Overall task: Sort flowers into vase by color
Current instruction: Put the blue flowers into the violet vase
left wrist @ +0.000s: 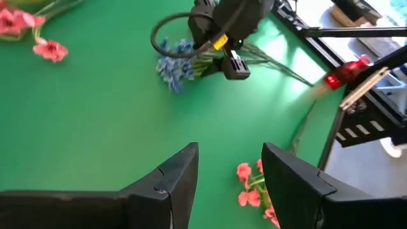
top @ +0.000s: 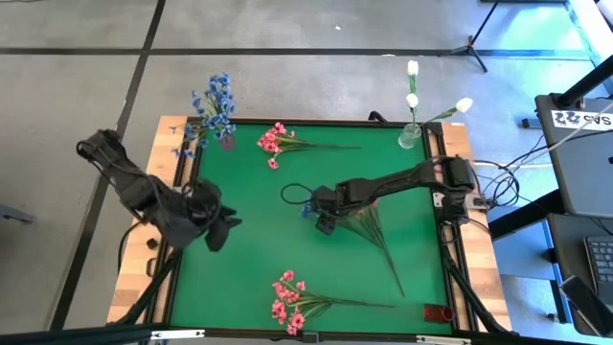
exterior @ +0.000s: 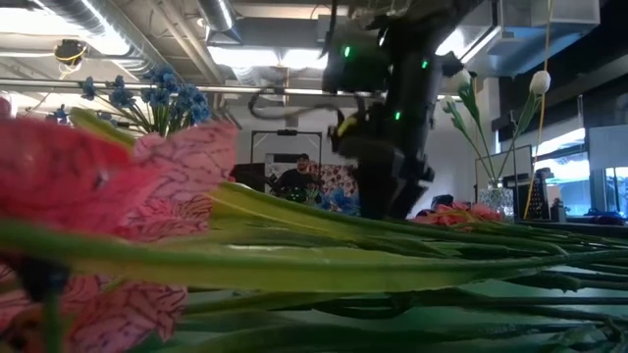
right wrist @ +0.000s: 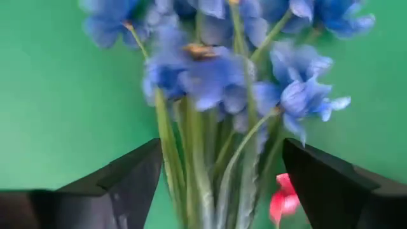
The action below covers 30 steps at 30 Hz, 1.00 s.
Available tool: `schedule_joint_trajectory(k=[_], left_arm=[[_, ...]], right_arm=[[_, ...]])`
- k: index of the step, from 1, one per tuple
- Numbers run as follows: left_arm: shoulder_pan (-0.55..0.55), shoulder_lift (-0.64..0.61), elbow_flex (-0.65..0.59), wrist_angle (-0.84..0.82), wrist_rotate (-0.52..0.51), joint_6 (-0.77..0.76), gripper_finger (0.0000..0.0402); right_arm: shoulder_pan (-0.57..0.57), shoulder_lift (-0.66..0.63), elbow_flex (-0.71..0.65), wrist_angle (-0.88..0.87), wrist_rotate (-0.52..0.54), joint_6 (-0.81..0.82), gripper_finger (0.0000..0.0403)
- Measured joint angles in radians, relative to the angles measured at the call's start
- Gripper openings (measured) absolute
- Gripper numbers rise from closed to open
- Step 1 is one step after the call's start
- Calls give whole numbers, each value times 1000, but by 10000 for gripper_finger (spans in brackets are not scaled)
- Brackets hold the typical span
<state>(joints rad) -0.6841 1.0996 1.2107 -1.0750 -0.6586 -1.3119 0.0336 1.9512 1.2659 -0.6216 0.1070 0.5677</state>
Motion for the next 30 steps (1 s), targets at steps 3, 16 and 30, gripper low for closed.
schedule_joint_trajectory(k=[3,16,30], left_arm=[[-26,-1,-71,28,-16,-58,167],[20,-12,-257,97,7,-122,167],[88,-110,-376,204,-28,-56,167]], right_arm=[[-20,19,5,11,-16,-4,276],[-22,21,104,44,-31,-78,56],[-48,-67,502,116,-70,-312,8]])
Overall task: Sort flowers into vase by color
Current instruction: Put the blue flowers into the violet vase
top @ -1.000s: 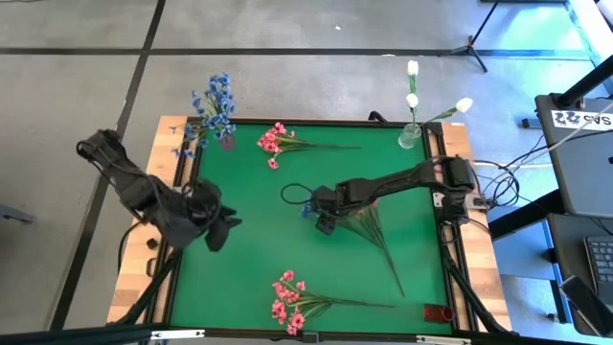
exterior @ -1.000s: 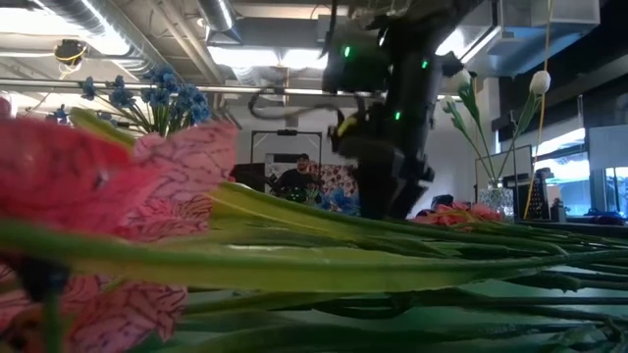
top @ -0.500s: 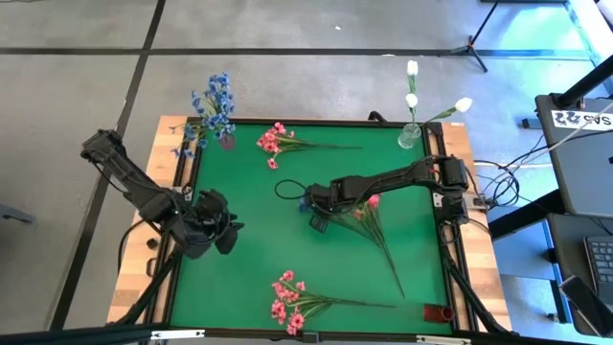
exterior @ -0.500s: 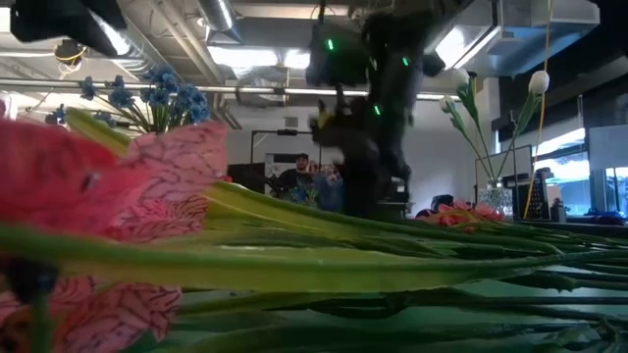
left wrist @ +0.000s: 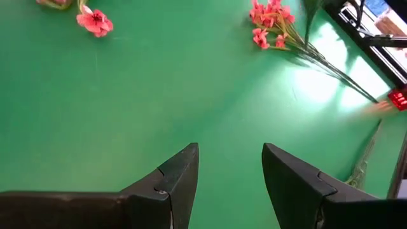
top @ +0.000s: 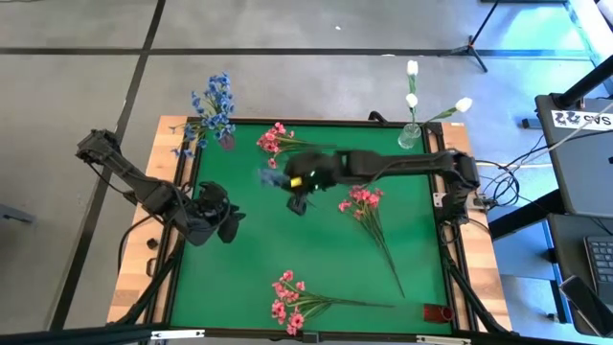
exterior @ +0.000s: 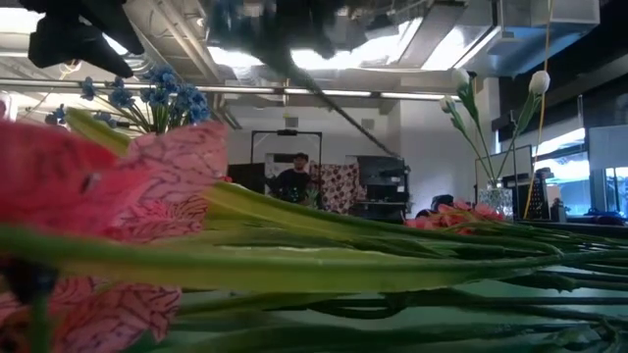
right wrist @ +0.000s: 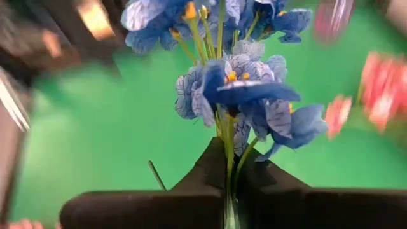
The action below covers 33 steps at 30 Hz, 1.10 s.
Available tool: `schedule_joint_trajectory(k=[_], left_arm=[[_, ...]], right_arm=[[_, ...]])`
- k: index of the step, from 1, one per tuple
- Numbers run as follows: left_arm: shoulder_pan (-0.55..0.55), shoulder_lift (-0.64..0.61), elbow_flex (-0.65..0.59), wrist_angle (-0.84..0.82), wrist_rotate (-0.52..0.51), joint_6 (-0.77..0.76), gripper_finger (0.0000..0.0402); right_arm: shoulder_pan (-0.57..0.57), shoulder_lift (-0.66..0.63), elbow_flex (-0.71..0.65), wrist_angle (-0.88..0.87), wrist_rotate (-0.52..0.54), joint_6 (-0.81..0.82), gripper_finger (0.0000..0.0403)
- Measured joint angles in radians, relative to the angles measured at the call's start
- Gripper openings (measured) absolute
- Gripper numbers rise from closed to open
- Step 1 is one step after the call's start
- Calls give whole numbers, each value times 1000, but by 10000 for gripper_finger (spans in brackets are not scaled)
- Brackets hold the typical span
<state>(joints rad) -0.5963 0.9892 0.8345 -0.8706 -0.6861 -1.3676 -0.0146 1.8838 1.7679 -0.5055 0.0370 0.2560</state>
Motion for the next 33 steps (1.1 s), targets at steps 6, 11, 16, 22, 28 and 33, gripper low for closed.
schedule_joint_trajectory(k=[6,11,16,22,28,33], left_arm=[[-13,-9,-1,67,-48,127,167],[-12,-9,0,82,-99,170,167],[11,-31,0,81,-130,150,167],[74,-75,0,77,-222,198,167],[136,-82,0,75,-212,277,167],[220,-81,0,75,-171,298,167]], right_arm=[[-84,-87,7,301,4,-78,9],[-140,-62,5,590,-10,-148,8],[-192,14,2,806,-55,-152,4],[-250,150,4,1125,-55,-136,4],[-296,308,2,1451,7,-126,3],[-324,374,3,1522,2,-45,4]])
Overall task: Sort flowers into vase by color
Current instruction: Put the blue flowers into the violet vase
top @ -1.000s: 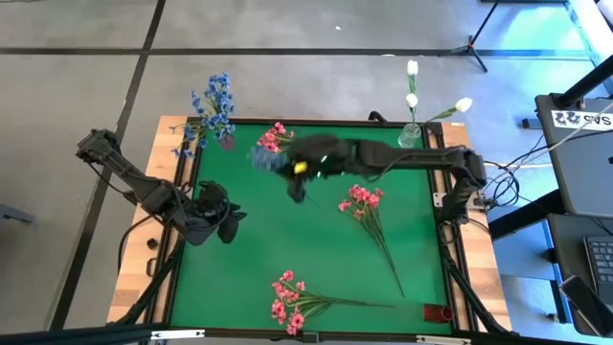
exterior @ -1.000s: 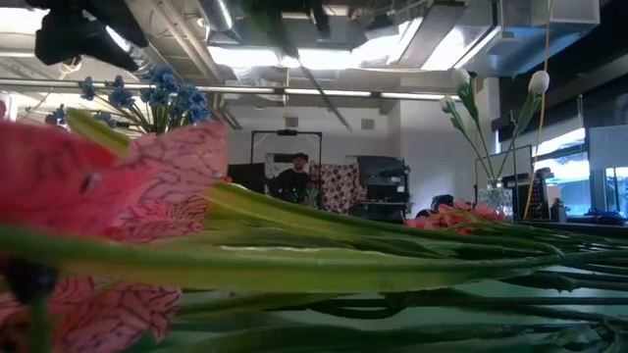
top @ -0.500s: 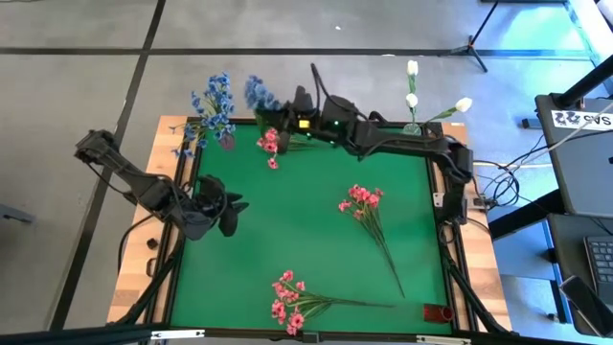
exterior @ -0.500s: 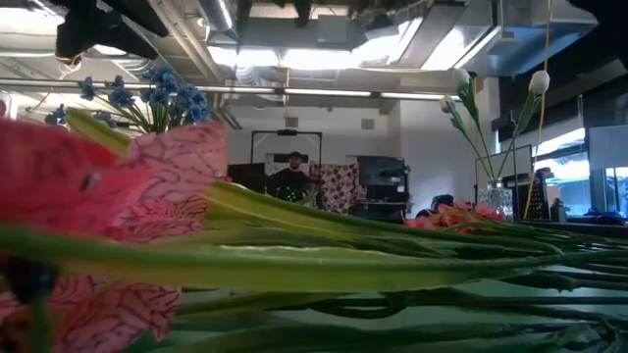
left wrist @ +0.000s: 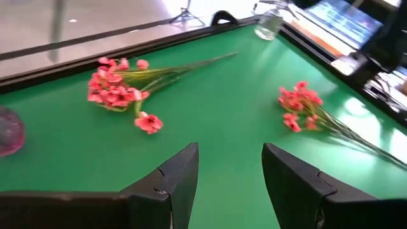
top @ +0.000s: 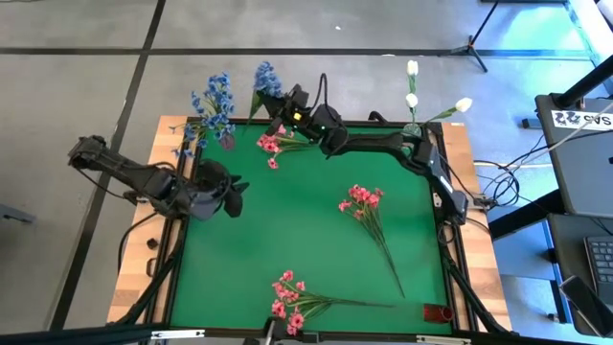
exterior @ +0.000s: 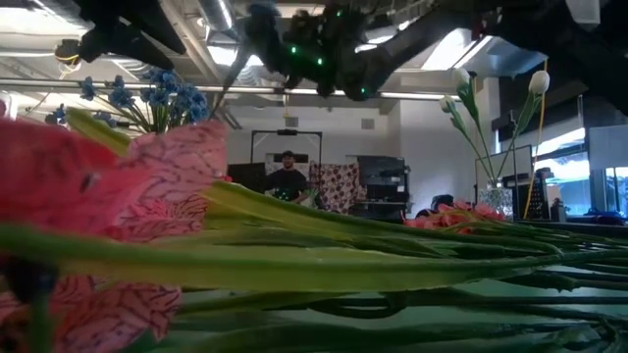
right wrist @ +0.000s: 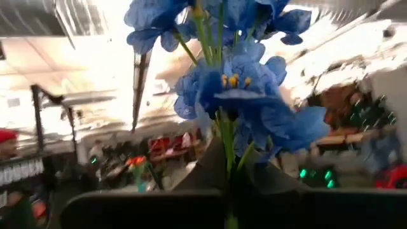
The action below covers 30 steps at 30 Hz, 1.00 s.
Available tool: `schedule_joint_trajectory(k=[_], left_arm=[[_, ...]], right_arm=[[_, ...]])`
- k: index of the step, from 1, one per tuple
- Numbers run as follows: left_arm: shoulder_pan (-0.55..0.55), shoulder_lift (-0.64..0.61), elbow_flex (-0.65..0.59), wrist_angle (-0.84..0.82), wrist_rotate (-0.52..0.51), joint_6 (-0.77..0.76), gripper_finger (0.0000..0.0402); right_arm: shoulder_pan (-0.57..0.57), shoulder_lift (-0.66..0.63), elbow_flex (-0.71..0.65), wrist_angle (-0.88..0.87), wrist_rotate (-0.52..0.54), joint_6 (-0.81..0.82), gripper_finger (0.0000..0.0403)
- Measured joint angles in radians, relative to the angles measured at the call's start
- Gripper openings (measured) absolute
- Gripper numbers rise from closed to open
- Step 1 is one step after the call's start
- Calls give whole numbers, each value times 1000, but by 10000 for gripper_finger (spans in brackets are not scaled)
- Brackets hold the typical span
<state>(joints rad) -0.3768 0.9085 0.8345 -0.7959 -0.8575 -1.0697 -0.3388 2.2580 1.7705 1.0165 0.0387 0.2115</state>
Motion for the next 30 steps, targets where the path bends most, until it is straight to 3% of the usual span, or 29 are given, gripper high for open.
schedule_joint_trajectory(k=[4,9,17,23,30], left_arm=[[119,0,0,18,36,79,167],[258,-25,0,57,105,119,167],[314,-19,2,0,120,185,167],[295,-4,-50,-49,-6,-9,167],[268,-4,-226,191,-122,-50,167]], right_arm=[[-3,-15,0,-5,-92,20,4],[-18,-78,1,-152,-153,12,5],[-66,-236,2,-279,-257,10,5],[-85,-349,2,-437,-282,-64,5],[-95,-456,1,-658,-314,-145,5]])
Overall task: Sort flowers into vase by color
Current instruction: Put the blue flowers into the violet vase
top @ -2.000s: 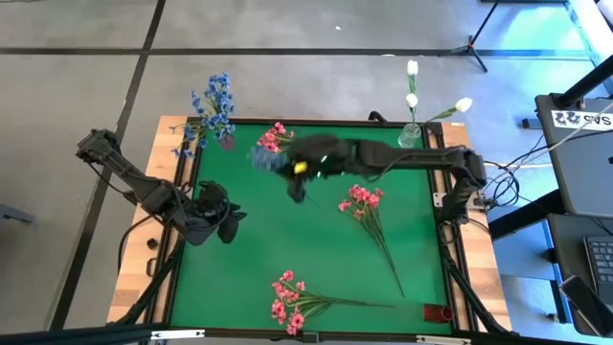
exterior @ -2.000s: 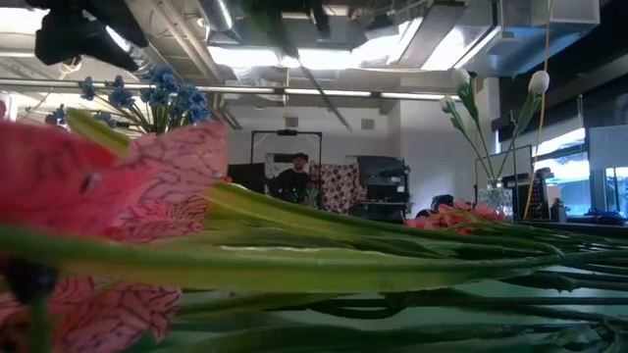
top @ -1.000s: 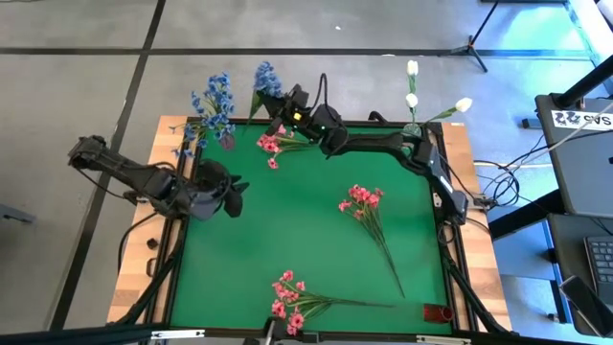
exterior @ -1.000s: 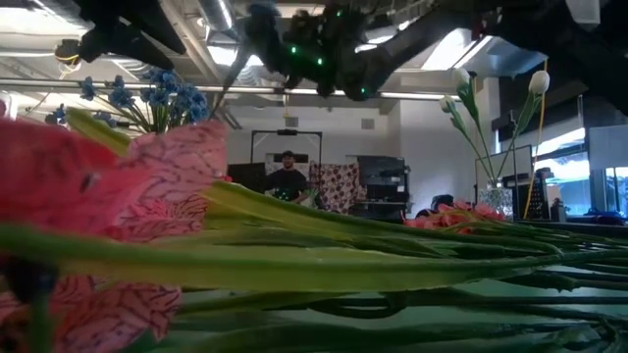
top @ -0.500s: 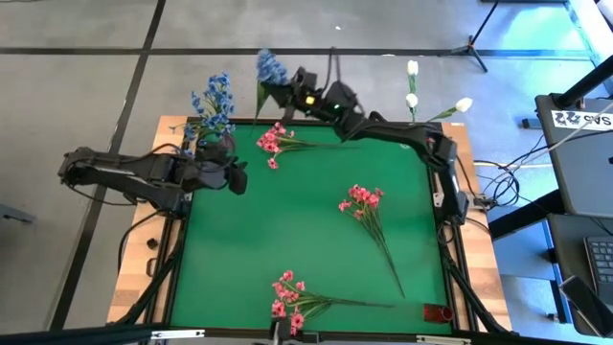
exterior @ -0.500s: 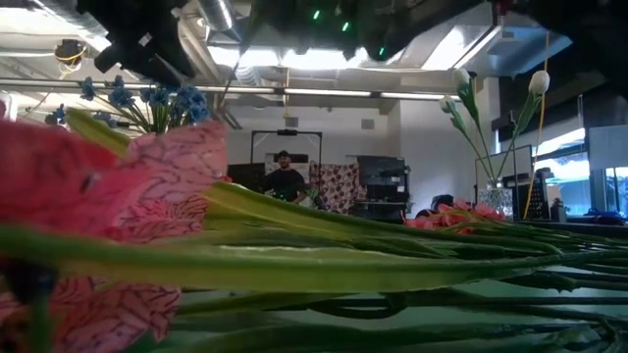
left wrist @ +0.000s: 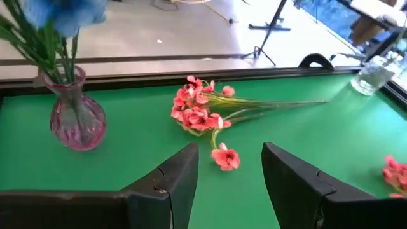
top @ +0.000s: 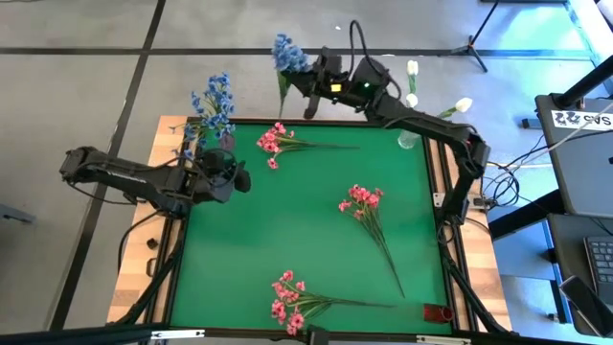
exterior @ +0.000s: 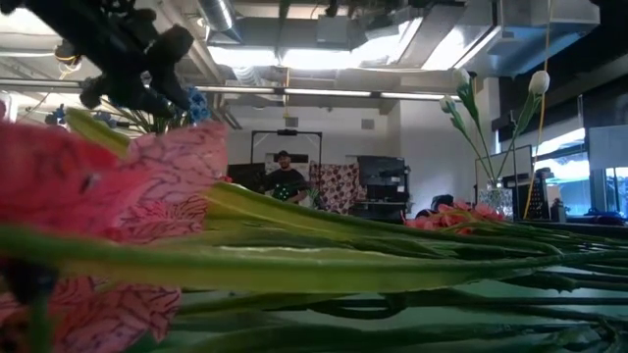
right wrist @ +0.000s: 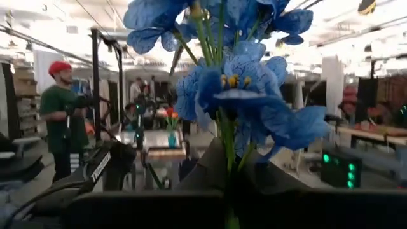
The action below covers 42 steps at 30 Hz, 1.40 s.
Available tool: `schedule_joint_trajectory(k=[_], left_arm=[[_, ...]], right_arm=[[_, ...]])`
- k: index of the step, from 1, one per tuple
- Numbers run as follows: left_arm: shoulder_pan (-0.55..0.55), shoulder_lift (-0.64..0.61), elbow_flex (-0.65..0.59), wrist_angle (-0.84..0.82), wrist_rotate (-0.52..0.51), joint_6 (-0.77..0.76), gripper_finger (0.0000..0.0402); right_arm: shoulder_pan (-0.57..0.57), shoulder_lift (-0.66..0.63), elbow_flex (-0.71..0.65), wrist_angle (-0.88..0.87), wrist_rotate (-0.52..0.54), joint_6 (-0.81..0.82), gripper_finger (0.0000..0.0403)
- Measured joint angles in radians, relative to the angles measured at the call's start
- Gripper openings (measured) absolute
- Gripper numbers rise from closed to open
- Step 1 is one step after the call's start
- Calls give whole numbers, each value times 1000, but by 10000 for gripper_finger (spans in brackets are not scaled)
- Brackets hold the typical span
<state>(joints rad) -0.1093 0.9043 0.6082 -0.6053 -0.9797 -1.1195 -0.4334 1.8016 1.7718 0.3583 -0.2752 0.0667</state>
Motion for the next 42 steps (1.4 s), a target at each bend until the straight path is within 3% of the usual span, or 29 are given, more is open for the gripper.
schedule_joint_trajectory(k=[8,13,17,21,28,36,42], left_arm=[[97,0,-91,19,-47,3,167],[131,0,-125,26,-58,-2,167],[135,0,-133,88,-12,29,167],[115,-1,-100,344,101,302,167],[37,-1,-81,773,181,853,167],[18,-1,-81,1009,193,1108,167],[17,-1,-80,1046,211,1157,167]], right_arm=[[-7,-71,0,-161,20,-79,5],[-4,-67,0,-143,19,-71,5],[17,-31,-53,7,20,-31,5],[37,8,-80,51,7,38,5],[83,37,-94,58,-33,43,5],[110,36,-94,129,59,124,5],[114,36,-89,175,55,195,5]])
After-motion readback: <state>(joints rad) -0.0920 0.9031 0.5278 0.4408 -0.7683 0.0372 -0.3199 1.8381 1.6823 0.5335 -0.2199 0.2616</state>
